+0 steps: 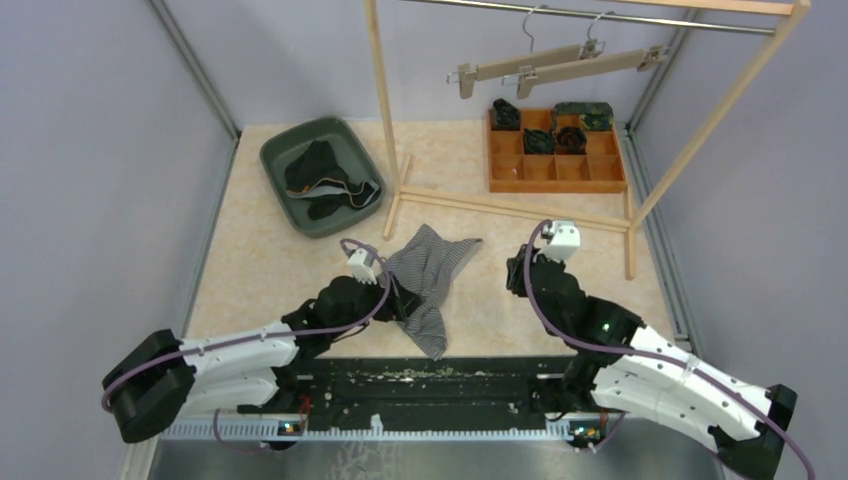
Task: Clip the underwear to the hanger
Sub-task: Flatten out the underwear at the center of the board.
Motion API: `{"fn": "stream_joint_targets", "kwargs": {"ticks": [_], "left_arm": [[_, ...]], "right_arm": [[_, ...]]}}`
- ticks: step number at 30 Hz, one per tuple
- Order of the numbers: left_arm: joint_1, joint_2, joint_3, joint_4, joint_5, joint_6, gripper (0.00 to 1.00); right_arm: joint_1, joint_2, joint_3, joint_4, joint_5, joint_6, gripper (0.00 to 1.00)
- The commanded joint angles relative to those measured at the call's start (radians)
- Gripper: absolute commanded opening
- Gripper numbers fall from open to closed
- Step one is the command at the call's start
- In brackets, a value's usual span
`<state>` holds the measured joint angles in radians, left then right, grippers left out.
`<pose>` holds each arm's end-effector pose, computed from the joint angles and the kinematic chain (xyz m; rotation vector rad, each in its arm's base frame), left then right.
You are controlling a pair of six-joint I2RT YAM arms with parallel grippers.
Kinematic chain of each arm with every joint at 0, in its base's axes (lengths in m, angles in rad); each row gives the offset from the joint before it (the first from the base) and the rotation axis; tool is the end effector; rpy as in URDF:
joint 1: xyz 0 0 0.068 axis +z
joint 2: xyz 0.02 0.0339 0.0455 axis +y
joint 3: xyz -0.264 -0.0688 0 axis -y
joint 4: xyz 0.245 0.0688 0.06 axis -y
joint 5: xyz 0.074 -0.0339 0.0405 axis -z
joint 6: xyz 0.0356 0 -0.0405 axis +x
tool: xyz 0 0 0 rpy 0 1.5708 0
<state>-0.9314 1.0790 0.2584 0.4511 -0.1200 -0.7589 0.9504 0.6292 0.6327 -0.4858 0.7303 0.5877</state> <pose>0.1277 -0.1646 0.1684 0.0935 2.0719 -0.9794 0.1009 0.1004 0.2831 0.0889 1.9313 0.2754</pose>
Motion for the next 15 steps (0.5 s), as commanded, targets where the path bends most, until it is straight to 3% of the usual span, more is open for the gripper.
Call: {"fn": "stream_joint_targets", "kwargs": {"ticks": [1,4,11,15], "left_arm": [[0.005,-0.083,0.041,-0.12,-0.035,0.042,0.83],[0.005,-0.139,0.035,-0.135,-0.063,0.053,0.98],[0.004,-0.27,0.027,-0.154,-0.089,0.081,0.99],[0.003,-0.319,0.016,-0.16,-0.08,0.099,0.99]], "right_arm": [[-0.008,0.009,0.003,0.058,-0.006,-0.002,0.35],[-0.008,0.012,0.014,0.079,0.006,-0.031,0.35],[-0.011,0.031,0.12,0.169,0.012,-0.172,0.41],[-0.018,0.115,0.266,0.182,0.032,-0.26,0.42]]}}
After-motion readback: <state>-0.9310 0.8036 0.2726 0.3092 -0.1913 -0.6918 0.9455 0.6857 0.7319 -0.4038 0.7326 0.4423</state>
